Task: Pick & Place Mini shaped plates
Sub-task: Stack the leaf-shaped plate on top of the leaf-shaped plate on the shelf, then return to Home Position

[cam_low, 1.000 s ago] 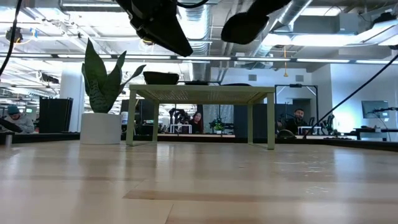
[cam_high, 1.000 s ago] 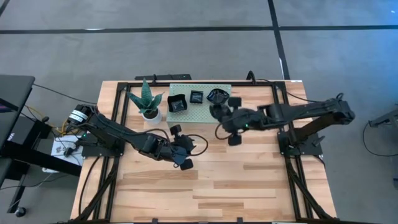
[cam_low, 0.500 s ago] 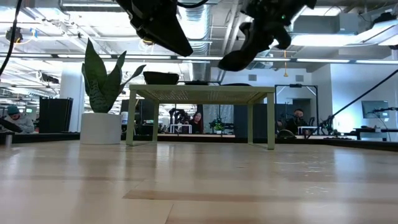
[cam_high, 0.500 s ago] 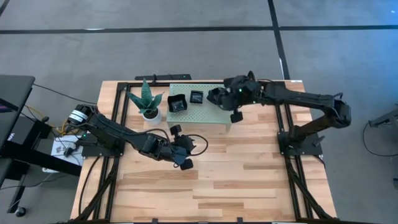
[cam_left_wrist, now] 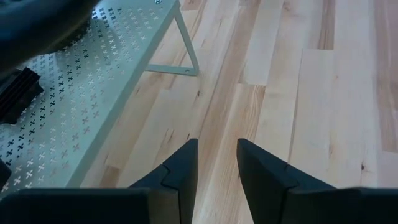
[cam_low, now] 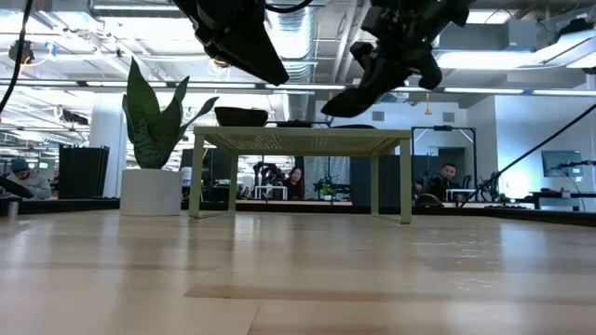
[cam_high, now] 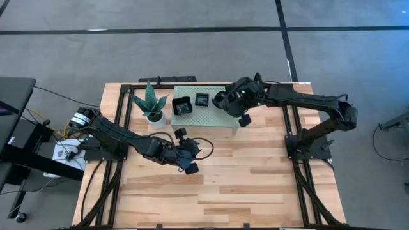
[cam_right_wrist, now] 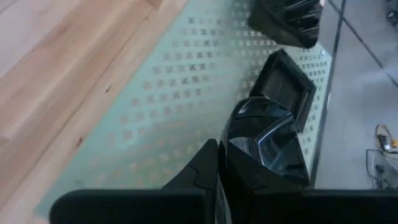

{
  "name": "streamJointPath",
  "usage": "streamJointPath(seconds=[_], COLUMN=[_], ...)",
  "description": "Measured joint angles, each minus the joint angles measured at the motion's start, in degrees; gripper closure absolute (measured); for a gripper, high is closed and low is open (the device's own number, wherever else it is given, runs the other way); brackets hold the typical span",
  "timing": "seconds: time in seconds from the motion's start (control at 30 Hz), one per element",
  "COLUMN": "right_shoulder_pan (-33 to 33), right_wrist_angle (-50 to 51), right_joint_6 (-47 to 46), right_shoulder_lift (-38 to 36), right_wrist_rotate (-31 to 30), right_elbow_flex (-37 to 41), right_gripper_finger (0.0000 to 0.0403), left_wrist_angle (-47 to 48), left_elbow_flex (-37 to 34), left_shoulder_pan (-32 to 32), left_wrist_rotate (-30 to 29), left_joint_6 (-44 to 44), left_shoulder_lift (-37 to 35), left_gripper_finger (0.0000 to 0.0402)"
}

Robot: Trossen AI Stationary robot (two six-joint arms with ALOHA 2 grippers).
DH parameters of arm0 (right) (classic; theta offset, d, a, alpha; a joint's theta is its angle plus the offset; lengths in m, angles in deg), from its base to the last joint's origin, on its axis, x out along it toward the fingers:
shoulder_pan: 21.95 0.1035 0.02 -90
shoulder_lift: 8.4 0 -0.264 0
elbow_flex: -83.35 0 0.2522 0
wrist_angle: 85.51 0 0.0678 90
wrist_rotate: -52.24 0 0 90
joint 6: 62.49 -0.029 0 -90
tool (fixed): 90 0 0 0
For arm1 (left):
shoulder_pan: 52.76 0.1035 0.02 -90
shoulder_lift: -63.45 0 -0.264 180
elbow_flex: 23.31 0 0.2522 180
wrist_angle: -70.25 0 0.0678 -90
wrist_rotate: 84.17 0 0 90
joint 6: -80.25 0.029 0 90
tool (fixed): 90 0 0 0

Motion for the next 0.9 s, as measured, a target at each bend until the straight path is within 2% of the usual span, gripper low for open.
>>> streamJointPath(seconds=[0.13,0.4,0.67,0.9], right_shoulder_pan=[0.0,0.0,0.6,0.7], right_wrist_angle=[-0.6,-0.9,-0.4,-0.2], right_joint_6=[0.0,-0.9,-2.3,-4.5], right_shoulder_lift=[1.9,5.3,5.5,5.5], right_wrist_rotate=[-0.9,-8.8,-9.0,-9.2], right_elbow_flex=[0.0,-0.1,-0.5,-2.4], right_gripper_finger=[0.0391,0.0372,0.0335,0.0319], left_wrist_angle=[0.0,-0.2,-0.3,-0.4], left_elbow_flex=[0.0,-0.2,-0.3,-0.3], left_shoulder_pan=[0.0,0.0,0.0,0.0], left_wrist_rotate=[0.0,0.0,0.0,0.0], left_joint_6=[0.0,0.0,0.0,0.0], left_shoulder_lift=[0.0,0.0,0.0,0.0], left_gripper_finger=[0.0289,0.0289,0.0289,0.0289])
